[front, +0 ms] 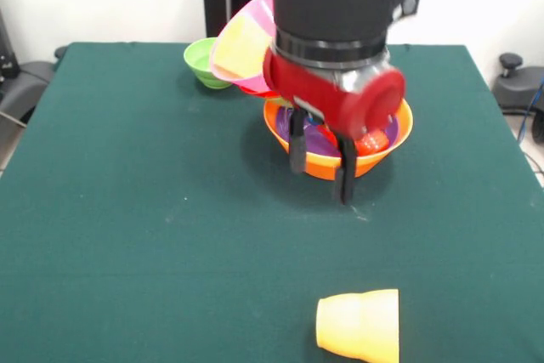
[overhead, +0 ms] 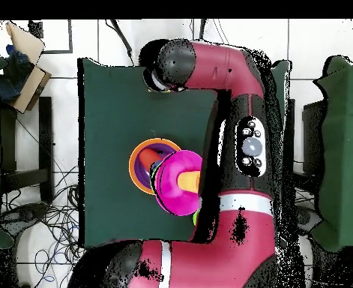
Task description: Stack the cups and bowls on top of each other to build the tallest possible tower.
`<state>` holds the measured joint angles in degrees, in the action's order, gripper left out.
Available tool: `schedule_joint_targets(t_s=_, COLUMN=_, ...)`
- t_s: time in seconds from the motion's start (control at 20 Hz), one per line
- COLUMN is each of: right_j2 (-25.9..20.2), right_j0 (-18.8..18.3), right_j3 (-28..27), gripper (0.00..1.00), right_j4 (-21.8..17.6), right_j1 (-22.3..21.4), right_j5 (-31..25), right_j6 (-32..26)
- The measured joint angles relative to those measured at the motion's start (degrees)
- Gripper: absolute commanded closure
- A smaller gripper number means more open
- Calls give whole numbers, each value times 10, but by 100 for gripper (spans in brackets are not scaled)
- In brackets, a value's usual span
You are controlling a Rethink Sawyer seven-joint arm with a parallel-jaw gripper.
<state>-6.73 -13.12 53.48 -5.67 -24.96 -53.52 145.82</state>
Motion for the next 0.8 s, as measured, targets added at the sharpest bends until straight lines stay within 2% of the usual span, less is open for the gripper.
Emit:
schedule_joint_targets(t_s=0.55, right_j2=-1, right_j0=24, right_j3=-69, gripper=0, right_j4=-4, right_j1=73, right_j5=0, right_j6=0)
schedule_joint_targets(t_s=0.8, right_j2=-1, right_j0=42, right_j3=-121, gripper=0, right_j4=-6, right_j1=113, right_j5=0, right_j6=0)
